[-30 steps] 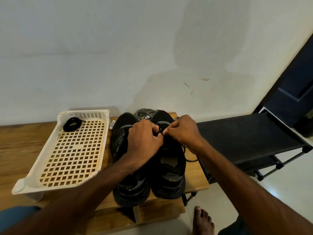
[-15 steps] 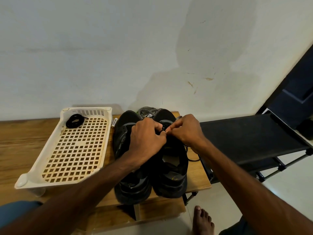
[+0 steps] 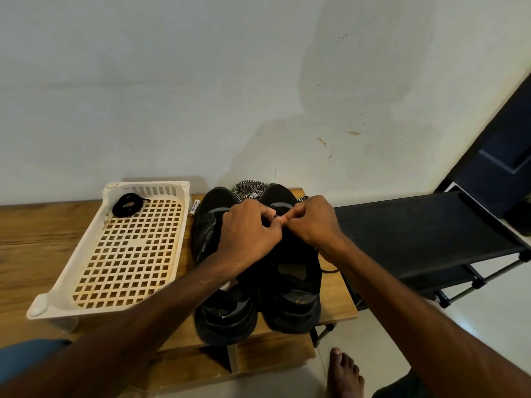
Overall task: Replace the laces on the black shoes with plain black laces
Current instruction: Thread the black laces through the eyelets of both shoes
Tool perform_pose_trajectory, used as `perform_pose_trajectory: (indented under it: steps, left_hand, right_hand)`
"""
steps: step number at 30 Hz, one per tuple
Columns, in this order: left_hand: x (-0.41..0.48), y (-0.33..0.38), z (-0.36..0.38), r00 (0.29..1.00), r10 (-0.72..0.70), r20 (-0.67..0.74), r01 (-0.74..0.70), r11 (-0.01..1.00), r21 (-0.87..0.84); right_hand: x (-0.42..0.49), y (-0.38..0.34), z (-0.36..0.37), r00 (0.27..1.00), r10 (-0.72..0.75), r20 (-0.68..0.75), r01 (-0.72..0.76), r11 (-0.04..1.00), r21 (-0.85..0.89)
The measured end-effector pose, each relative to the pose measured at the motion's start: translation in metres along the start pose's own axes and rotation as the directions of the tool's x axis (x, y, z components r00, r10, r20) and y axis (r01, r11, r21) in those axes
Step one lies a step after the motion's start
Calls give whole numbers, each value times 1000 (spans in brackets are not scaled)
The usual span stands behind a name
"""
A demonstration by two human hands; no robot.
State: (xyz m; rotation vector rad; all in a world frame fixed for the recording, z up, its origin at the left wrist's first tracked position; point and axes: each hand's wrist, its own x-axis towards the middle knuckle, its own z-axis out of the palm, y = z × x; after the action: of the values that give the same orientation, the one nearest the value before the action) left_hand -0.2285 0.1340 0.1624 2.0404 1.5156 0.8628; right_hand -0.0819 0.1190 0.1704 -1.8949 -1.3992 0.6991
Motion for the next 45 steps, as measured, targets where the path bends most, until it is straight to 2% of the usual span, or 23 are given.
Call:
perform_pose_trajectory:
  steps: [4,8,13,15,17,18,19,21,22,23,24,25,26,27,28,29,30,32,38,40,41,42,45]
  left_hand:
    - [8,-7,-2,994,-71,86,78,993,-83]
    - [9,-10,2,995,-69,72,74,995,-69]
    - [9,-9,5,999,-7,54,7,1000,2]
    - [13,-10,1,999,14,30,-12,998,-62]
    - [23,-10,-14,999,-45,0,44,985,-165]
    - [31,-11,-24,994,-110,0,105,947,-304]
    - [38,-12,-36,982,-186,34,178,843,-507]
    - [48,-14,-59,955,-253,155,254,427,-868]
    - [51,-15,-68,953,-238,188,246,240,-939]
    - [52,-16,-72,955,-219,201,238,157,-958]
    - [53,-17,-73,958,-197,208,244,181,-953]
    - [52,-16,-71,963,-169,209,252,300,-920]
    - [48,-15,-66,974,-120,191,226,518,-825]
    - [43,-15,-59,986,-39,163,131,783,-608]
    - [39,-18,-51,980,86,177,-30,955,-295]
    - [33,-21,-43,952,192,238,-204,979,27]
    - [27,-24,-36,918,252,305,-333,910,249]
    - [22,-21,-31,906,299,299,-402,831,385]
    - [30,-15,-49,941,299,159,-316,944,97]
    - [31,-12,-53,960,249,126,-231,963,-138]
    - [32,-11,-55,974,191,124,-140,931,-336]
    - [32,-9,-57,982,125,139,-32,844,-536]
    - [34,-3,-62,975,-2,224,204,423,-883]
  right_hand:
    - [2,5,1,999,10,44,-13,998,65]
    - [6,10,-6,989,49,139,-66,990,124]
    - [10,13,-10,988,-43,147,53,997,-64]
    - [12,14,-9,987,-92,133,108,987,-120]
    - [12,14,-11,980,-127,154,146,982,-123]
    - [12,15,-12,975,-139,173,162,979,-126]
    - [12,14,-13,970,-147,192,176,974,-141]
    - [10,12,-16,961,-164,223,209,958,-198]
    - [10,10,-19,956,-175,236,228,949,-218]
    - [9,9,-22,951,-188,244,245,943,-227]
    - [8,7,-26,950,-200,241,256,940,-226]
    - [7,6,-31,951,-211,224,260,941,-219]
    - [6,6,-36,955,-224,195,264,941,-212]
    - [5,5,-41,958,-235,162,266,940,-212]
    - [5,5,-45,962,-240,126,263,941,-212]
    - [6,5,-49,968,-236,90,250,948,-198]
    - [6,5,-52,973,-225,53,231,960,-157]
    - [7,6,-54,981,-192,0,192,981,-34]
    - [7,5,-53,978,-199,-66,199,980,0]
    - [7,6,-52,975,-208,-84,206,978,-31]
    - [8,6,-51,972,-217,-87,213,975,-55]
    - [8,6,-50,970,-228,-84,222,972,-72]
    - [6,4,-44,968,-250,-24,248,966,-74]
